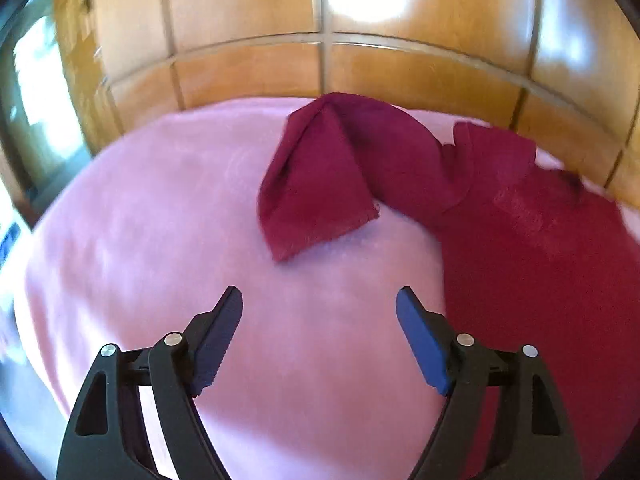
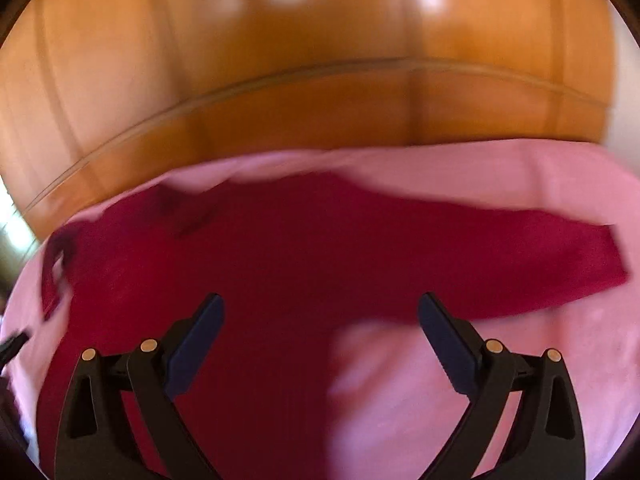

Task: Fold small clothes

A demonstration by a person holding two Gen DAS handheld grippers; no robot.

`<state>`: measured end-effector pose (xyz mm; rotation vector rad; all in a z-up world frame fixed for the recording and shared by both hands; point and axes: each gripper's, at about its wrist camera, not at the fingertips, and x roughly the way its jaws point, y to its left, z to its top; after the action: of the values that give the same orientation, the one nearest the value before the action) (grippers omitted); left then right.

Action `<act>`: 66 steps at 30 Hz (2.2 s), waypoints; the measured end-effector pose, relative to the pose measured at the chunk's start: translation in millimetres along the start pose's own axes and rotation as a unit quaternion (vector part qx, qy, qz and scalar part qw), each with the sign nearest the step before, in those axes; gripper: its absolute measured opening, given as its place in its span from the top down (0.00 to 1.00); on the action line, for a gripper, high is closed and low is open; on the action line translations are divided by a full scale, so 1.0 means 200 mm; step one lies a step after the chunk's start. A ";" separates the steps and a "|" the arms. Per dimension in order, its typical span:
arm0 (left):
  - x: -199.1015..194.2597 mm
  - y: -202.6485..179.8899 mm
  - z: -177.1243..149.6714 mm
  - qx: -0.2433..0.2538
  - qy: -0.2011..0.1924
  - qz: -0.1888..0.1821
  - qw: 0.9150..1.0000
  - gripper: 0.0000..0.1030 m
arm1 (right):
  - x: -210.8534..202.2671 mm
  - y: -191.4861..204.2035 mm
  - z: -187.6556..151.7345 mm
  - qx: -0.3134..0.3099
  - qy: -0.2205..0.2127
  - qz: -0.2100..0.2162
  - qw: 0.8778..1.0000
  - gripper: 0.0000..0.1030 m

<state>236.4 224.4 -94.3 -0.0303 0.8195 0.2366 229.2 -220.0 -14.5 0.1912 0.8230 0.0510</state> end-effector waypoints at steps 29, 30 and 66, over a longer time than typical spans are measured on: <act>-0.01 0.96 0.73 -0.001 -0.044 0.182 0.982 0.75 | 0.39 0.16 -0.13 -0.016 0.051 -0.013 0.999 0.04; 0.03 1.03 0.73 -0.019 -0.024 0.205 0.978 0.73 | 0.39 0.16 -0.14 -0.015 0.050 -0.013 0.999 0.04; 0.18 1.13 0.15 -0.274 0.045 0.089 0.957 0.54 | 0.39 0.18 -0.13 -0.036 0.070 -0.032 0.996 0.02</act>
<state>232.3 455.4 -85.9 -0.4940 0.8259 0.6322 264.9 -170.6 -81.2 0.0941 0.9640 0.0347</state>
